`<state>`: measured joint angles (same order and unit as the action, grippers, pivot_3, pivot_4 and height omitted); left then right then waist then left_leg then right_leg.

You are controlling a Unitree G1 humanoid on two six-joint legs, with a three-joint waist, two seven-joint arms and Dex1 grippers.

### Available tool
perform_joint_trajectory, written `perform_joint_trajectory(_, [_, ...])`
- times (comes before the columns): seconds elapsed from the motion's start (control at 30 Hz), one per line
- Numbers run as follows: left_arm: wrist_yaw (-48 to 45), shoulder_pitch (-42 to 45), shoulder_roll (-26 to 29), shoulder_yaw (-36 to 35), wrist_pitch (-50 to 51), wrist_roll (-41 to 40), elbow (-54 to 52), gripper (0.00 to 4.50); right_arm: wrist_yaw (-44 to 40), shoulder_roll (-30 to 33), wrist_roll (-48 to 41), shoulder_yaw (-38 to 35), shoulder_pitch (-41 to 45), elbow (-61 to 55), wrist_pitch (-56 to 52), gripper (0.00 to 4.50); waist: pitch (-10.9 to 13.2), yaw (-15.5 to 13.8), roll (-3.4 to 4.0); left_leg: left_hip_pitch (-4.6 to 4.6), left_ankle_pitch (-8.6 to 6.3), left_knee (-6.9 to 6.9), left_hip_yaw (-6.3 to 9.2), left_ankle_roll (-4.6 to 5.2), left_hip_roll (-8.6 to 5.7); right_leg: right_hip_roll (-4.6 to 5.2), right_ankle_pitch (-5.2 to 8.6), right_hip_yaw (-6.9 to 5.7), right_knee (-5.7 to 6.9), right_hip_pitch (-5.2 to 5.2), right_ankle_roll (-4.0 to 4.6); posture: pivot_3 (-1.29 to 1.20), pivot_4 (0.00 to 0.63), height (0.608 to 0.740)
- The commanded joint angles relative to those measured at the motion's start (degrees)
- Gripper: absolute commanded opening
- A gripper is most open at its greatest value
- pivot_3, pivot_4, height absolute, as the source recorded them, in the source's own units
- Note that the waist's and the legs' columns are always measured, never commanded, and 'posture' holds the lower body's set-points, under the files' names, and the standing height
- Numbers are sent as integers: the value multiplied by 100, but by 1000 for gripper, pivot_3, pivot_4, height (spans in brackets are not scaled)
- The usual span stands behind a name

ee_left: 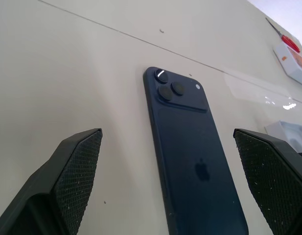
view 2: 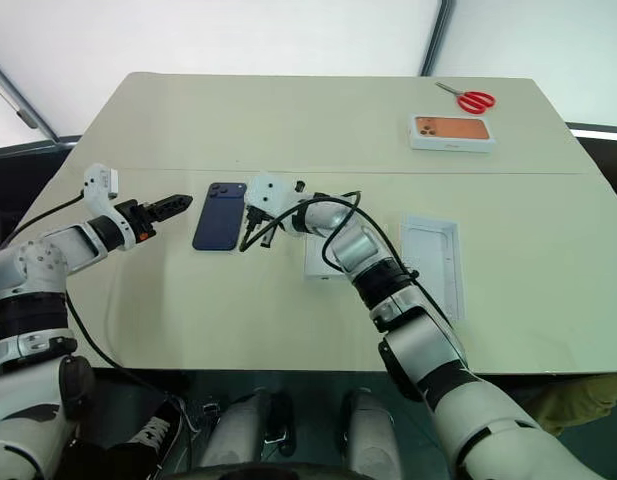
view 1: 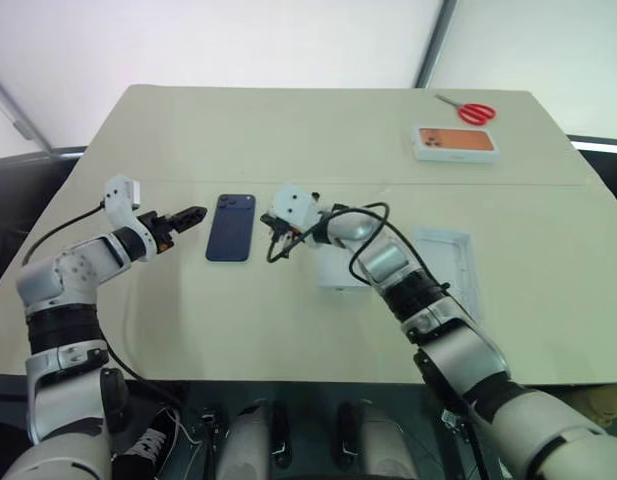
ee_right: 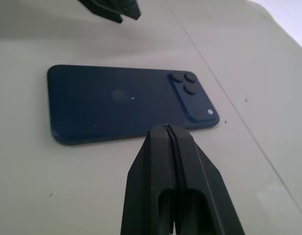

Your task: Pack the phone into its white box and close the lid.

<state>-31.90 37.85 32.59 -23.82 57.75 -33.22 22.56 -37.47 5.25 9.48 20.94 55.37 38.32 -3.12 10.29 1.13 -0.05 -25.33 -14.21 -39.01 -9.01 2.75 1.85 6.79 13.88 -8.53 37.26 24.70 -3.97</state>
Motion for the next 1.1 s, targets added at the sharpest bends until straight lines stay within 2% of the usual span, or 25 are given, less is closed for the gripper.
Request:
perform_joint_trajectory(0.03, [-144,341,79,52,266,-122,351,4500,222,-204,266,142,257,432,333,42,0,3,0,0,0,0,0,0,0,0,0,0,0,0,0,0,150,738])
perform_joint_trajectory(0.23, [-432,588,-20,693,305,182,881,4500,504,-443,910,597,462,1380,481,42,0,57,0,0,1,2,-2,-1,0,-2,0,1,1,1,0,0,150,738])
perform_joint_trajectory(0.47, [-609,870,-177,1049,206,440,1505,4500,512,-685,990,538,620,1827,590,42,-6,118,0,13,2,5,-2,-5,0,-2,0,2,5,-9,0,0,150,738])
perform_joint_trajectory(0.67, [-742,838,-369,1070,604,366,1640,4500,497,-763,941,436,736,1941,633,42,-8,118,2,20,2,6,-1,-5,-1,0,1,3,4,-16,0,0,150,738])
perform_joint_trajectory(0.9, [-907,720,-301,1463,566,720,1669,4500,505,-707,960,373,750,1943,672,42,-10,117,4,23,2,8,-1,-5,-2,1,1,3,5,-18,-1,0,150,738])
perform_joint_trajectory(1.1, [-1007,598,94,1394,629,829,1674,4500,451,-714,957,387,679,1852,684,42,-12,162,5,31,2,16,-4,-6,-2,0,1,8,4,-19,0,0,150,738])
